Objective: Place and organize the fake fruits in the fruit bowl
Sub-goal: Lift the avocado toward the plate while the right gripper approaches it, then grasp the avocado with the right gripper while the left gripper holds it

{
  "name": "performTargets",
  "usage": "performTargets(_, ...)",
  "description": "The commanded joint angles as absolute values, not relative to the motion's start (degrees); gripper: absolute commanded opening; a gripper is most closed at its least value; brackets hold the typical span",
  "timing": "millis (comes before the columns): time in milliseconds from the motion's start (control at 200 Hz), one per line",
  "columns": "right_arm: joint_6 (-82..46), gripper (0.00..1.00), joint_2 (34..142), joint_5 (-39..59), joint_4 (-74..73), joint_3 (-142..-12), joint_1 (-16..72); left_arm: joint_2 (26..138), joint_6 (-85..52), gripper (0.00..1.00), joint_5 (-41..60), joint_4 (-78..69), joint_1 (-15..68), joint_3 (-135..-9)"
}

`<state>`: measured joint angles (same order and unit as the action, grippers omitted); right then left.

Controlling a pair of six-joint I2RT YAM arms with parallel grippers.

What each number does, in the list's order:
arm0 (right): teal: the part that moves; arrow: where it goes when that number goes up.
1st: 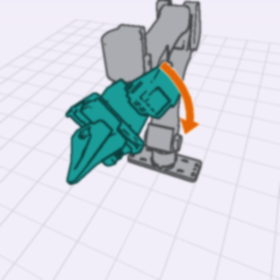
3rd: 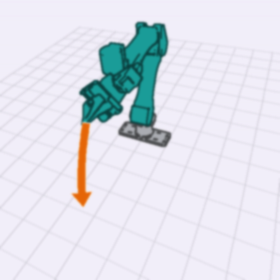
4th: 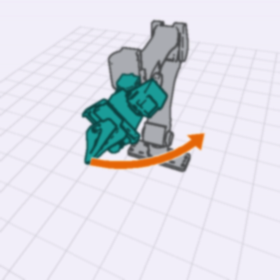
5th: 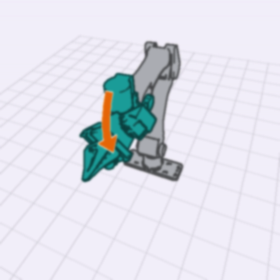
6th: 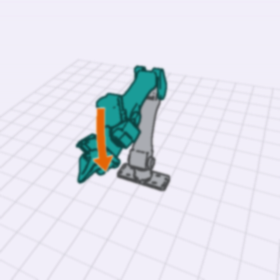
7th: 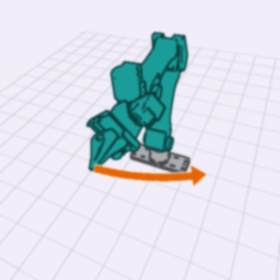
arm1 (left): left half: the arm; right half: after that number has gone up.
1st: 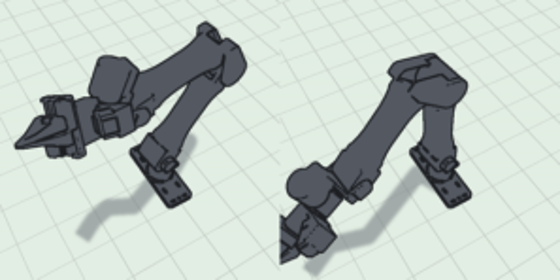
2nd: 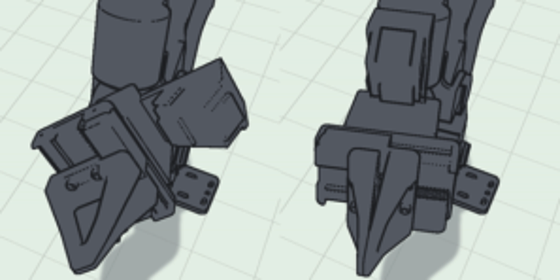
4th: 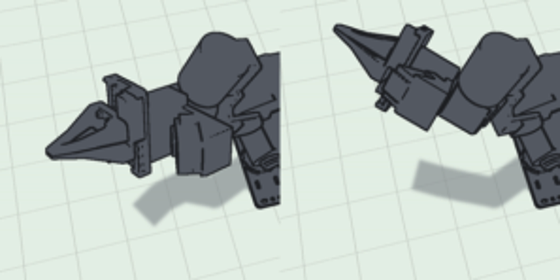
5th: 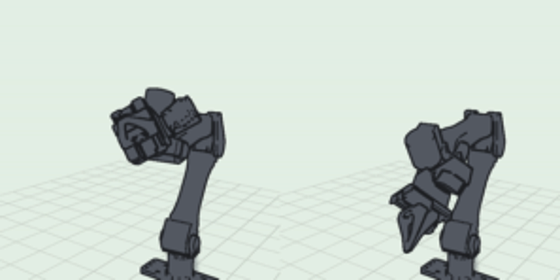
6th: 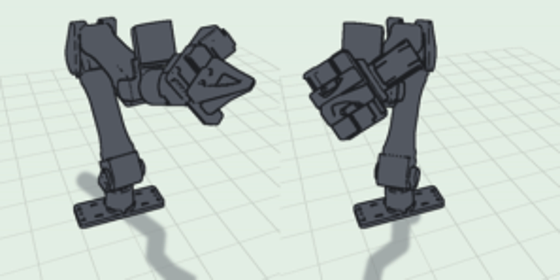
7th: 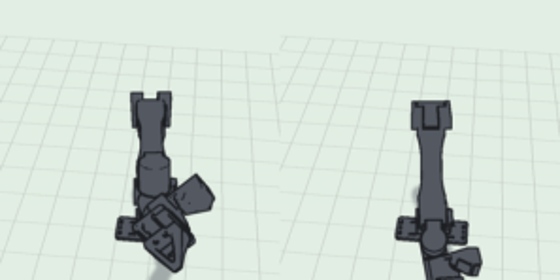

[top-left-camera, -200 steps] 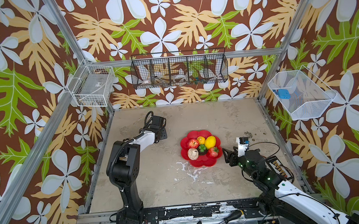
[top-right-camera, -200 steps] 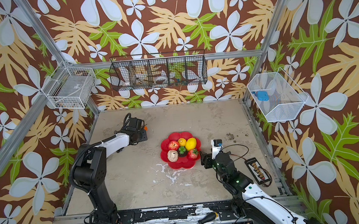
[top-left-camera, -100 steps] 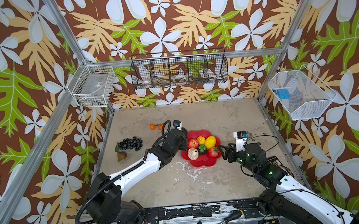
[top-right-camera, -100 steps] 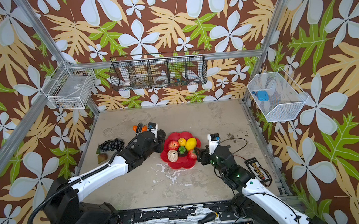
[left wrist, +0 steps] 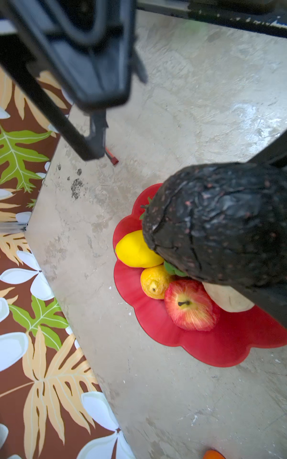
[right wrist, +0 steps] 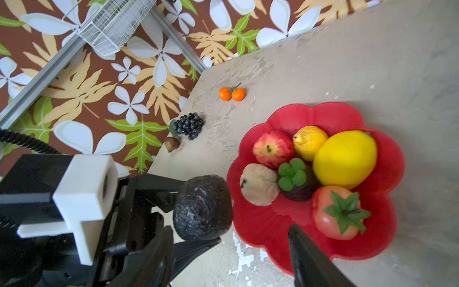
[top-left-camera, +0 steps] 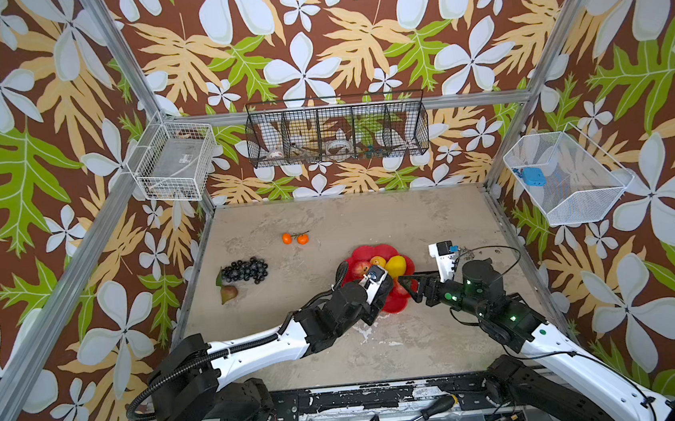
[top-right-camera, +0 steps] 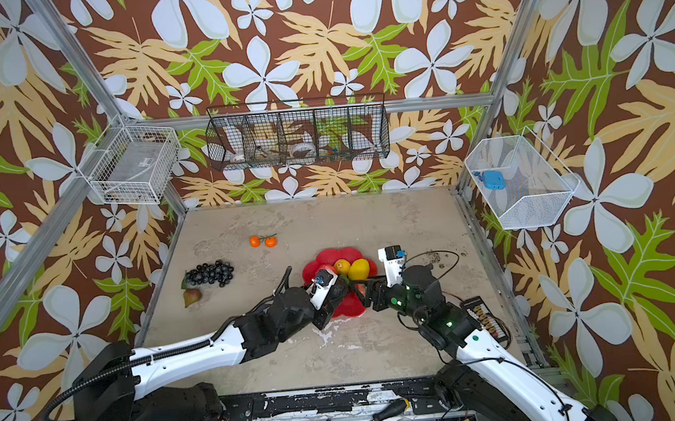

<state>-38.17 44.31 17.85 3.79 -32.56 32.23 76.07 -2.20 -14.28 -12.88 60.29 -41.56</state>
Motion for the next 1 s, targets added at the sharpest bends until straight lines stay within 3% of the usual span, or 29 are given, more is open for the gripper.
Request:
performTargets(0,-40.7,0.74,44.9,20.9,2.4,-32.9,34.7,75.4,1.4,0.5,-12.7,-19.5,61.2,-40.2)
performTargets(305,-42.5,0.75,47.4,19.4,0.6,-31.9,38.6,75.4,2.8,0.51,-10.1,-24.4,62.0,-37.2)
performTargets(556,-42.8,0.69,48.9,19.9,-0.2,-31.6,38.7,76.0,3.2,0.51,-8.6,-25.7,62.2,-36.4)
performTargets(876,-42.8,0.49,50.6,20.8,-1.0,-31.8,39.1,76.4,3.1,0.54,-9.1,-25.7,62.2,-36.1)
performTargets(996,-42.8,0.44,50.9,20.7,-1.0,-32.1,39.1,76.0,2.7,0.64,-9.7,-25.5,62.2,-35.8)
